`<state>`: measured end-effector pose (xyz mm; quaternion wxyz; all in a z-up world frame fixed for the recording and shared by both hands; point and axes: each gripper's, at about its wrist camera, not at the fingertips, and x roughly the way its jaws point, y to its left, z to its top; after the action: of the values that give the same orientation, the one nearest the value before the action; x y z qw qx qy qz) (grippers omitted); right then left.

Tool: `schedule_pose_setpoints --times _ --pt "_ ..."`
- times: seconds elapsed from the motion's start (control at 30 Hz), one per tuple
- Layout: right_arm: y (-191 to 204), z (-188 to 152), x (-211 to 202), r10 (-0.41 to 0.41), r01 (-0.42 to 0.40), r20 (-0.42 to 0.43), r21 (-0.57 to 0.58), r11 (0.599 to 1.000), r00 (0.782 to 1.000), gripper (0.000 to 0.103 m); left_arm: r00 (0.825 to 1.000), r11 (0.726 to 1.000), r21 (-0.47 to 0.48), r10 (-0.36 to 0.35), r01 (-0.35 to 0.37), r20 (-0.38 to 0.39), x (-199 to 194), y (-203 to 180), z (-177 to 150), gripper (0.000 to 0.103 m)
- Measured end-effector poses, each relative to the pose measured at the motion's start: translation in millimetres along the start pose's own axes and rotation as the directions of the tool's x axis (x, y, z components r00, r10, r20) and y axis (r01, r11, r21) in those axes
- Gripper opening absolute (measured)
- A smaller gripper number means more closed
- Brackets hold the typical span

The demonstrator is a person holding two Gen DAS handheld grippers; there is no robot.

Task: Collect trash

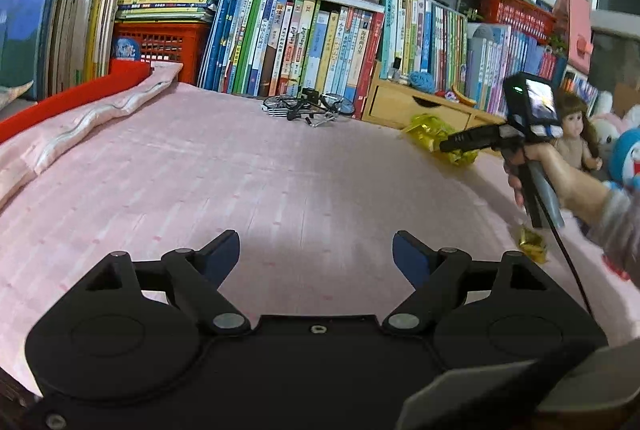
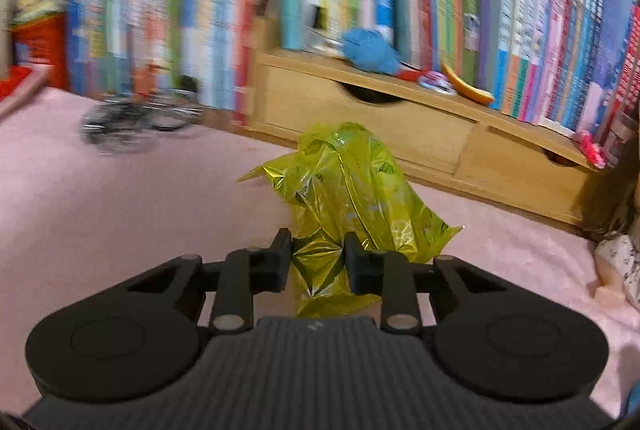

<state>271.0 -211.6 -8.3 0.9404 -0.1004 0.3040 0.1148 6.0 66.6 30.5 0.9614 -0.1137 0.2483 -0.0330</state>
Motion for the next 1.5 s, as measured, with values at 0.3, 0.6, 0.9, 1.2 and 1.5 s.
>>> schedule_pose_setpoints --times 0.3,0.6,0.9,1.2,1.5 --pt "85 -51 -135 0.43 -0.426 -0.029 -0.207 0.881 0.902 0.034 0.995 0.982 -0.158 -0.102 0.102 0.008 3 4 9 0.085" --pt "74 -84 -185 0.454 -0.445 0.009 -0.174 0.878 0.891 0.086 0.996 0.973 -0.213 -0.086 0.086 0.011 24 -19 6 0.089" --pt "14 -91 -146 0.022 -0.021 -0.011 0.069 0.997 1.0 0.088 0.995 0.984 -0.163 0.062 -0.074 -0.075 70 -55 1 0.093" --pt "28 -89 -136 0.158 -0.155 -0.022 0.114 0.981 0.987 0.036 0.994 0.985 -0.151 0.068 -0.081 -0.091 88 -61 -6 0.094" --pt "60 -54 -123 0.202 -0.205 0.062 0.042 0.978 0.977 0.036 0.993 0.984 -0.168 0.044 -0.063 -0.11 86 -56 -2 0.094"
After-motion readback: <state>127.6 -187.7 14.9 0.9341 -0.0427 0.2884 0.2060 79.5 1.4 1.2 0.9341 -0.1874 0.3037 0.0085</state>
